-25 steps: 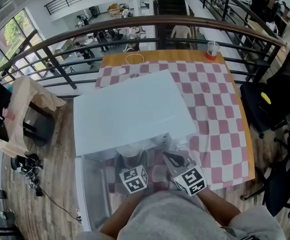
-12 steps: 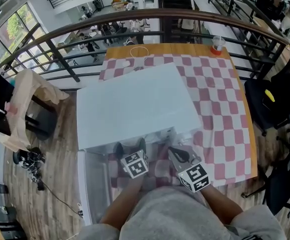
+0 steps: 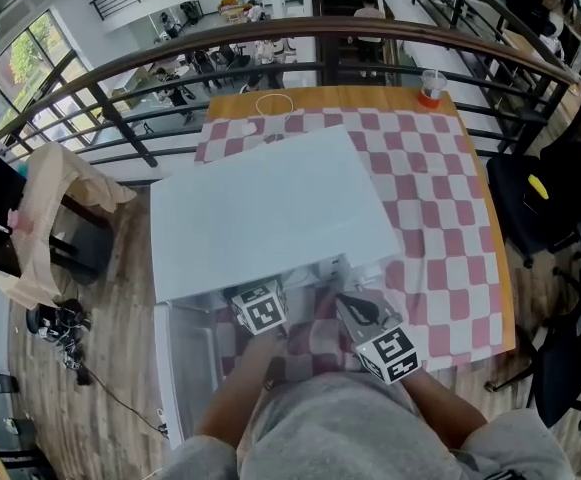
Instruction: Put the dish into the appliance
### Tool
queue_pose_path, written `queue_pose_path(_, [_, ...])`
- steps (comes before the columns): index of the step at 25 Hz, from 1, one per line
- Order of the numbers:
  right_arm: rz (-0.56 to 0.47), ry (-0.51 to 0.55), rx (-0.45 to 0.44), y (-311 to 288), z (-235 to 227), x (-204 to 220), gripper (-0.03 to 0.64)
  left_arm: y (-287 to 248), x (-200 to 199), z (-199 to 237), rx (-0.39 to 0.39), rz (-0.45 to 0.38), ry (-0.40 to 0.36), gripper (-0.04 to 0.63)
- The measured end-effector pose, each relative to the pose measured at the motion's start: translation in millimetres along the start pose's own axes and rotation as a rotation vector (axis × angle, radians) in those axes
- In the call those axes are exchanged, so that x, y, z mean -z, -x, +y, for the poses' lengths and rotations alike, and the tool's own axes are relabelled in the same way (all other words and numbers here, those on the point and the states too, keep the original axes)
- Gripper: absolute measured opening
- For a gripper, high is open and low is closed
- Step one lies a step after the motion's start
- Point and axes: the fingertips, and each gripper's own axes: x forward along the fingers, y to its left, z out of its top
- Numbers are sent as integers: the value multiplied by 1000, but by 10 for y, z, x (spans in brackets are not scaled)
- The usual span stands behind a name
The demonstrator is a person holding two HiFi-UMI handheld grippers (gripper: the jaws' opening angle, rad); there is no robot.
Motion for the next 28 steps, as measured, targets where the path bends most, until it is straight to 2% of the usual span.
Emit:
queue_pose_path(5, [5, -4, 30, 146, -39, 53, -3, -41, 10, 20, 26, 7, -2, 438])
queue_pose_path(7, [-11, -5, 50, 212, -129, 10, -3, 40, -34, 26, 26, -12, 6, 372])
queue_pose_path(9, [-25, -11, 72, 320, -237, -14, -3, 178, -68, 24, 23, -53, 7, 345])
queue_pose_path(12, [-28, -7, 97, 556, -373, 69, -3, 454, 33, -18, 32, -97, 4, 287])
queue_pose_path(19, [-12, -12, 143, 1116, -533, 376, -3, 1253, 345, -70, 56, -168, 43, 202])
queue_pose_path(23, [-14, -16, 149, 1293, -458, 471, -3, 1769, 405, -85, 74, -227, 27, 156])
queue_pose_path(28, [-23, -7, 124, 1392, -216, 453, -3, 2181, 497, -219, 141, -267, 16, 44])
